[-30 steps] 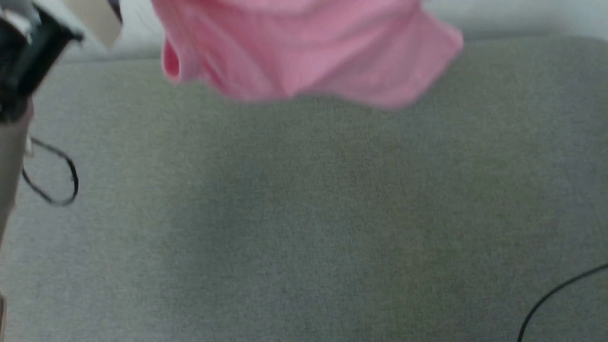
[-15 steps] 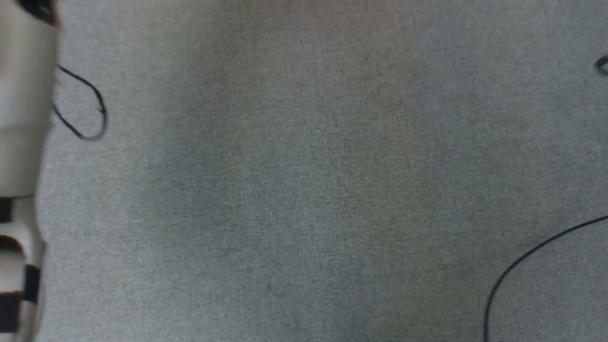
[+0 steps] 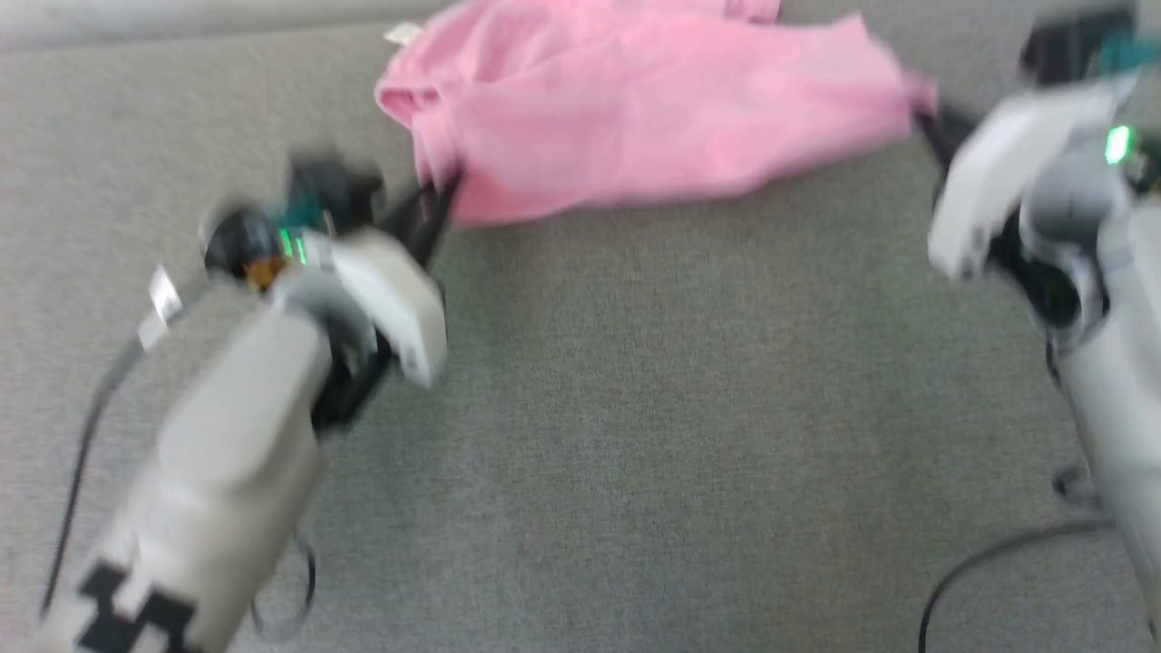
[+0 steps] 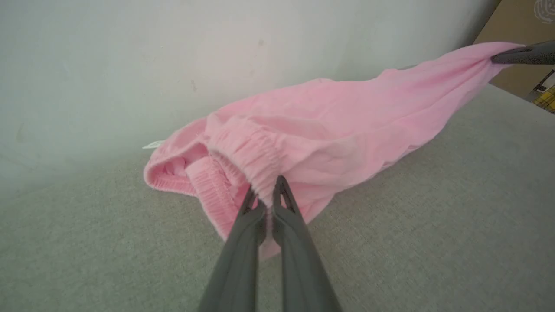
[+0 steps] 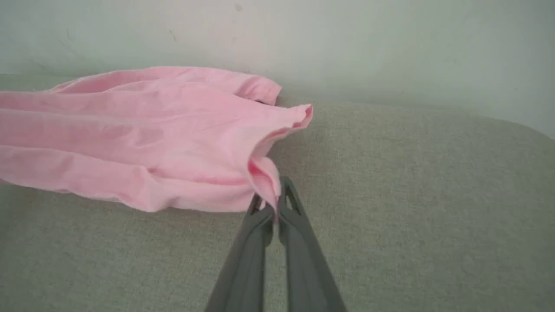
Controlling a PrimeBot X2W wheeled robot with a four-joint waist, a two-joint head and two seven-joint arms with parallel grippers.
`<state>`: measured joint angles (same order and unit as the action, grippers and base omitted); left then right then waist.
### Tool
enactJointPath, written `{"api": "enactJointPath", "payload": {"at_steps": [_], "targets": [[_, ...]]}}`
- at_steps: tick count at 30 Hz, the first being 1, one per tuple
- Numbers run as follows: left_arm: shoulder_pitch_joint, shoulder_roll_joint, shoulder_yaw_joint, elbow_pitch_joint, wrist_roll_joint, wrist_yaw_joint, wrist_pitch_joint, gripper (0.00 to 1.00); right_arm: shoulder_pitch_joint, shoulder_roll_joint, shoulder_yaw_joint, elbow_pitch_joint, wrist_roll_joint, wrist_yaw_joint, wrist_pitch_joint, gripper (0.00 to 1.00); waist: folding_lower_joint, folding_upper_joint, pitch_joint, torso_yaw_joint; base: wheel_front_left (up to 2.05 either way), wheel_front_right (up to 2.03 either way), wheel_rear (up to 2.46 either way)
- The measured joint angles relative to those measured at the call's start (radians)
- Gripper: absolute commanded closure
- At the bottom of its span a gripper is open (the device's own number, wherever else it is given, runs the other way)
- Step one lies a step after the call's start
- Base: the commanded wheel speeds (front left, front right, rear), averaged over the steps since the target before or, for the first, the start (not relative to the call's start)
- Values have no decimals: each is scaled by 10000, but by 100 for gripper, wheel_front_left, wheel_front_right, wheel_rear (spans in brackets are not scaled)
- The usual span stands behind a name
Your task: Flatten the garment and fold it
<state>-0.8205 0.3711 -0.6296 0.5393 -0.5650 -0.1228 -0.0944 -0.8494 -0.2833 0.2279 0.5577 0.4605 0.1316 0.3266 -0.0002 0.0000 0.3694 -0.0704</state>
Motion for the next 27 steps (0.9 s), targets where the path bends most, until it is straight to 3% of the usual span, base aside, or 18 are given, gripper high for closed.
{"api": "enactJointPath", "payload": {"at_steps": [5,11,19,27], "targets": [[1851,418,-362,-765,-75,115,165,100,1775,-871,650,-903,752,0,688,100,-1,0,-779,78,0,0,0],[3550,982,-794,-1919,-138,422,523,100,3761,-1611,702,-2008,1611,0,1864,100,-2,0,-1691,178,0,0,0],[5473,1536,-1377,-3499,-144,838,911,100,6314,-2320,-94,-3609,2052,2,3614,100,-1,0,-2781,345,0,0,0],[7365,1770,-2042,-4943,-263,1394,1321,100,9257,-2663,-1507,-5434,2127,2,5340,100,-1,0,-3676,566,0,0,0]]}}
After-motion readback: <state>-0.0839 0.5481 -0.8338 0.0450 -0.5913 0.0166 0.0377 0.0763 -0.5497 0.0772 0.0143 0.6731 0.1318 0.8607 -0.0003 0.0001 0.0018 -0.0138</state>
